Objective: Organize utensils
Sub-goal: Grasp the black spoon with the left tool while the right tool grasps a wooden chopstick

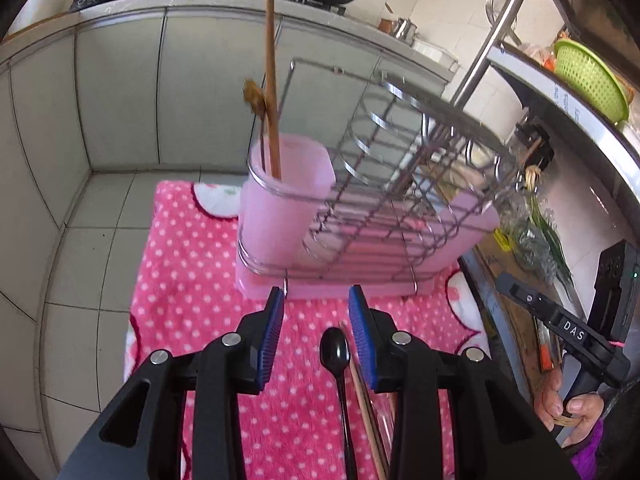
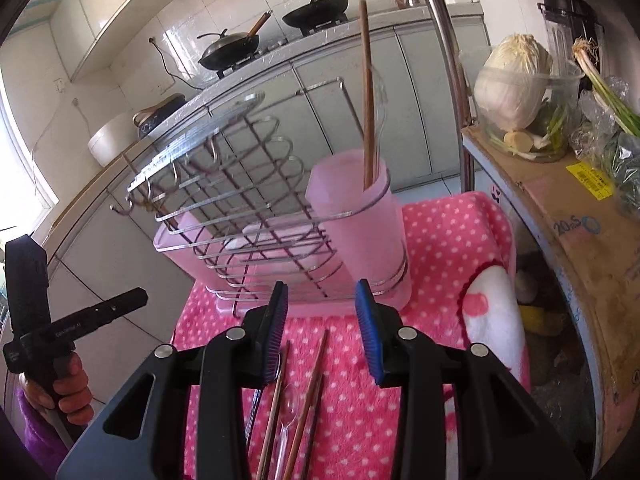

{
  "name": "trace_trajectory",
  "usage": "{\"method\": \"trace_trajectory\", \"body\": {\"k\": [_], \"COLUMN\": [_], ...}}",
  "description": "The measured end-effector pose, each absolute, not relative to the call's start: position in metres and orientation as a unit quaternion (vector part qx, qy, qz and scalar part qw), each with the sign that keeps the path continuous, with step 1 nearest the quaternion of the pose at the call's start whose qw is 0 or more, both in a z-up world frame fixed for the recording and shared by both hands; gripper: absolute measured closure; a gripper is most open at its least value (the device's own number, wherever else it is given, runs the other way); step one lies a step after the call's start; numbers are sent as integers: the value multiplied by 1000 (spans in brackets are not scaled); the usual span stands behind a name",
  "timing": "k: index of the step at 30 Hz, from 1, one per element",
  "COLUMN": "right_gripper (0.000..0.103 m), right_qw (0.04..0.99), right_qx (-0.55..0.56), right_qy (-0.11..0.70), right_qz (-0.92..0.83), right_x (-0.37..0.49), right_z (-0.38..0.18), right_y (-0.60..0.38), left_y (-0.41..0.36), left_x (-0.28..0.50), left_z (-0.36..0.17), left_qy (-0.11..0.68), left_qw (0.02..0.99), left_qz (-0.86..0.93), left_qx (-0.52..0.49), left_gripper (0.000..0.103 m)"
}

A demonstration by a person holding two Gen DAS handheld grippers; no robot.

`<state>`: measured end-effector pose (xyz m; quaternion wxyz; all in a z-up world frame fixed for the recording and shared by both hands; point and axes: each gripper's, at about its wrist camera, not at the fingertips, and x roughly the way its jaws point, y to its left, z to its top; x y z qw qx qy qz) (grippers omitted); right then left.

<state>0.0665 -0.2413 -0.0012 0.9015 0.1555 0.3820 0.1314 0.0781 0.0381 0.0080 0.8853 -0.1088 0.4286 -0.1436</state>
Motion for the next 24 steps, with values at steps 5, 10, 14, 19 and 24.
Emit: {"method": "trace_trajectory", "body": {"k": [5,10,14,19,24], "right_gripper": [67,68,68,68,74], "right_qw": [880,858,848,837,829], "right_qx": [165,187,196,206,205], "right_qy": [424,457,470,484,497], "right_qz": [137,144,144,147,153], "right_x": [70,78,82,86,92], "right_z": [-32,-56,-68,-79,-87], "right_y": [-231,-228,-230,-230,-226], "left_y": [13,-6,-18,-30,-35], "left_x": [78,85,92,97,105], "left_z": [-33,-68,-90,-111,-118], "left_qy": [482,532,564,594,600], "left_qw": [857,824,803,783,780], "left_qz": [-157,-169,-170,-167,-161], "left_qx": [-94,-95,-83,-77,-80], "left_gripper": [75,78,84,89,91]}}
